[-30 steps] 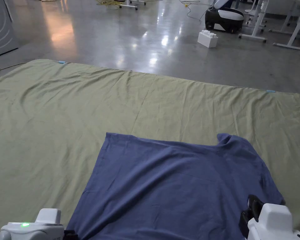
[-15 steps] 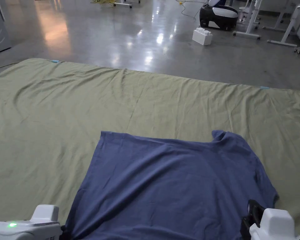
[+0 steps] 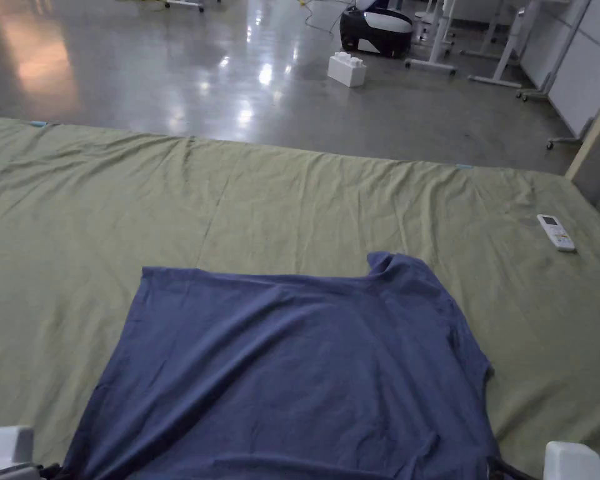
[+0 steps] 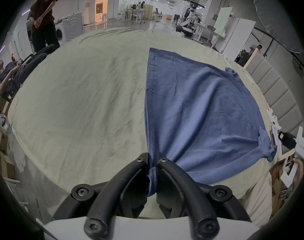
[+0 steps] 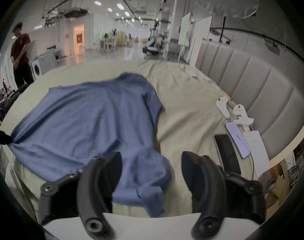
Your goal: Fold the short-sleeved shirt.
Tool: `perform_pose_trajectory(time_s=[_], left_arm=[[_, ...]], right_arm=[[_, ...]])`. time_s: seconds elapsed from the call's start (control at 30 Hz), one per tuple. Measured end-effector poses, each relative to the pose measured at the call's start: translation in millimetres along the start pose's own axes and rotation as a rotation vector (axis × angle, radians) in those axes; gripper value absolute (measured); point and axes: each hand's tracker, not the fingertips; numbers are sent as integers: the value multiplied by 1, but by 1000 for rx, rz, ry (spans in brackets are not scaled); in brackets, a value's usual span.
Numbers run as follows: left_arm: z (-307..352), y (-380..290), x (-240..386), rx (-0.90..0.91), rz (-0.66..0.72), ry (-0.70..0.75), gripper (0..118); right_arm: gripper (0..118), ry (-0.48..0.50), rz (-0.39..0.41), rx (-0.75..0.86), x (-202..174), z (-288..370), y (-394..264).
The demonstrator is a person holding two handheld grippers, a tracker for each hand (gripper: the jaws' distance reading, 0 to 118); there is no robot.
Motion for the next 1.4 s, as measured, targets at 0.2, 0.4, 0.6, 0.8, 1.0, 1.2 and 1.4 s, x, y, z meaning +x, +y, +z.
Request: perform_pose_trajectory(time_s=[0.2, 0.4, 0.6, 0.8, 1.0, 1.2, 1.4], left_arm=[[0, -4, 5, -13, 0, 10, 8], [-1, -5, 9, -20, -3, 16, 8], [-4, -4, 7, -21, -5, 14, 8], [0, -6, 3, -4, 25, -23, 8], [-5, -7, 4, 2, 24, -23, 8], [4, 11, -1, 95, 58, -48, 8], [2, 52, 11, 171, 41, -46, 8]], right_arm=[[79, 73, -31, -161, 6, -31, -26], [45, 102, -32, -231, -4, -53, -43], [11, 100, 51, -248, -13, -46, -32], [10, 58, 70, -248, -4, -26, -20], [10, 57, 53, -242, -4, -24, -17], [10, 73, -3, -150, 1, -12, 4], [10, 69, -6, -77, -1, -17, 52]])
